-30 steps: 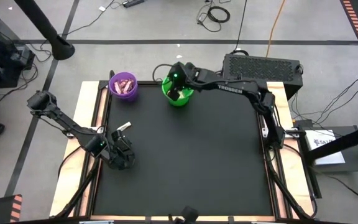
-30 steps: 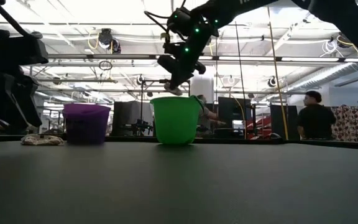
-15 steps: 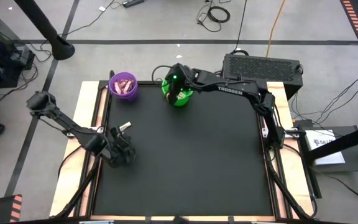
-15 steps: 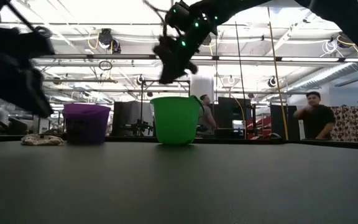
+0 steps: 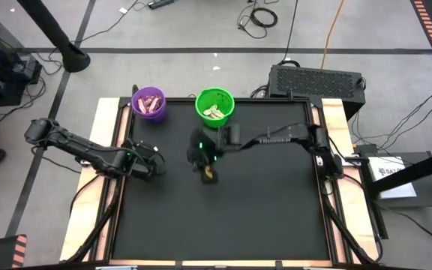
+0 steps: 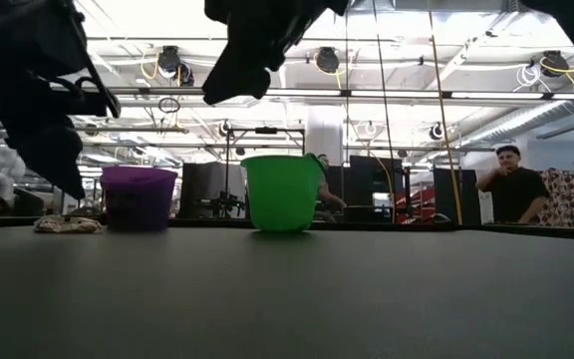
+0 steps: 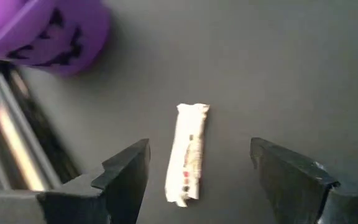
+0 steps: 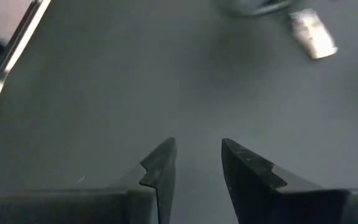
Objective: Sort candy by brand, put in halloween buckets
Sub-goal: Put the white chocolate bar into the green bucket
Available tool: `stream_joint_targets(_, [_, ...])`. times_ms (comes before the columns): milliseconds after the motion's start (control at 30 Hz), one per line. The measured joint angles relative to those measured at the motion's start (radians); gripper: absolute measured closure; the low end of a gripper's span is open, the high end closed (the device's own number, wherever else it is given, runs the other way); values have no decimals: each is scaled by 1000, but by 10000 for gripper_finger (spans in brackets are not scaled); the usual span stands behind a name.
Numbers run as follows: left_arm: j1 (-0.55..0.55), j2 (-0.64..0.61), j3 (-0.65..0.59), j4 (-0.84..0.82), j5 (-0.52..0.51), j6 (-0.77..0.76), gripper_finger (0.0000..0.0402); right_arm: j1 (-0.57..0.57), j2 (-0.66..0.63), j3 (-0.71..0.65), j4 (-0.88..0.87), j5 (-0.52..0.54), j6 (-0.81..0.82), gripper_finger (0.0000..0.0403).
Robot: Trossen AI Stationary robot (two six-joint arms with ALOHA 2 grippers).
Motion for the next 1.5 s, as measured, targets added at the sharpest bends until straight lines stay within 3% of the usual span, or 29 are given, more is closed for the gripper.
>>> stream_joint_targets(267, [112,49,-14,53,-17,25,118,150,1,-80,-63,8,41,282])
stream_joint_targets(467, [188,101,-59,202,25,161,118,214,2,-143,-77,13,101,282])
stream_joint_targets(1033, [341,123,-136,348,143,250,125,276,2,-224,-64,53,189,282])
stream_joint_targets(1200, [344,124,-138,349,159,250,173,287,2,-224,-57,73,235,282])
stream_joint_targets(1500, [346,100,-106,320,105,312,331,335,2,-224,-43,191,243,282])
